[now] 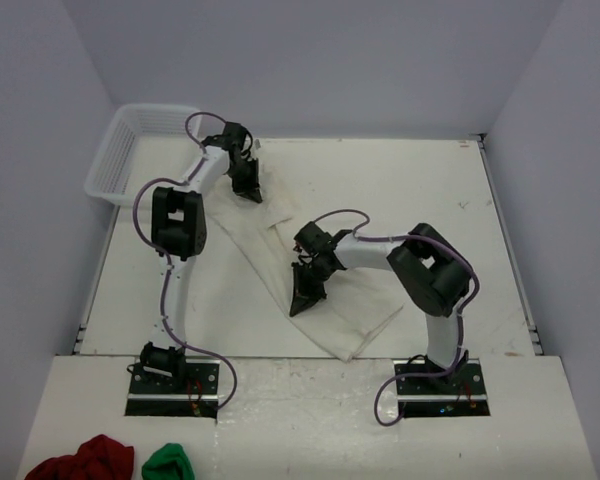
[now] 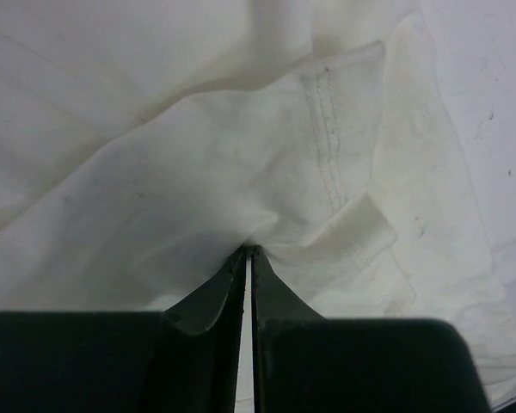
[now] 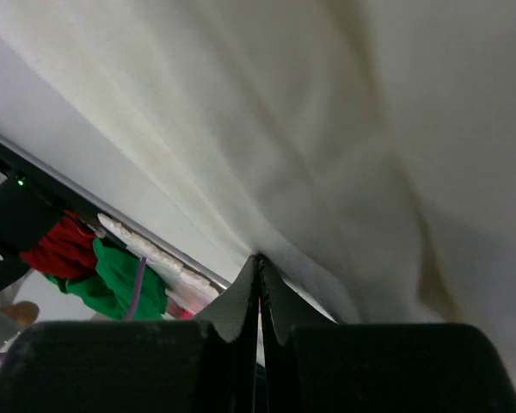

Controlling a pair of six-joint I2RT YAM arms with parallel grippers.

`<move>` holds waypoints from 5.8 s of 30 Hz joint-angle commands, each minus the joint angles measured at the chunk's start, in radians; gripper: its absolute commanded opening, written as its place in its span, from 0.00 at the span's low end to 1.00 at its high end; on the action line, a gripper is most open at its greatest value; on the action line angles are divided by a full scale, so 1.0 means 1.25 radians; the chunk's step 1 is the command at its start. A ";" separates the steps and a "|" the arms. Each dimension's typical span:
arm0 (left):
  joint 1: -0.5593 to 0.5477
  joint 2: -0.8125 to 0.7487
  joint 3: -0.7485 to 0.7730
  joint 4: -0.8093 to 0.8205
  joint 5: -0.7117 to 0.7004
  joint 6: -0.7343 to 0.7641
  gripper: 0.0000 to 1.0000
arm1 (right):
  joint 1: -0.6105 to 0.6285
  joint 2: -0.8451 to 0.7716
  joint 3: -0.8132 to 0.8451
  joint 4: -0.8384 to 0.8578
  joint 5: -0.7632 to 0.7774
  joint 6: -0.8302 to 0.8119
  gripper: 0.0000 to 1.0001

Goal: Fold and stack the t-shirts
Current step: Rotate the tshirt 90 degrees

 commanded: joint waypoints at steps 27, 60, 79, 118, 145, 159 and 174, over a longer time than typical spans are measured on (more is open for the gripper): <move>-0.046 -0.024 -0.001 0.098 0.055 0.059 0.16 | 0.216 -0.149 0.435 -0.416 0.486 -0.178 0.00; -0.087 -0.612 -0.364 0.153 -0.088 -0.125 0.00 | -0.050 -0.468 0.370 -0.572 0.431 -0.267 0.00; -0.219 -0.540 -0.614 0.071 -0.383 -0.197 0.00 | -0.196 -0.526 0.187 -0.517 0.380 -0.343 0.00; -0.099 -0.122 -0.285 0.088 -0.296 -0.092 0.00 | -0.194 -0.082 -0.028 -0.129 0.186 -0.300 0.00; -0.100 -0.004 -0.122 0.127 -0.217 -0.001 0.00 | -0.060 -0.037 0.007 -0.111 0.176 -0.240 0.00; -0.115 -0.591 -0.443 0.212 -0.506 -0.024 0.48 | -0.034 -0.310 0.220 -0.327 0.351 -0.328 0.34; -0.146 -1.184 -1.108 0.120 -0.021 -0.233 0.52 | -0.163 -0.650 -0.155 -0.314 0.120 -0.159 0.99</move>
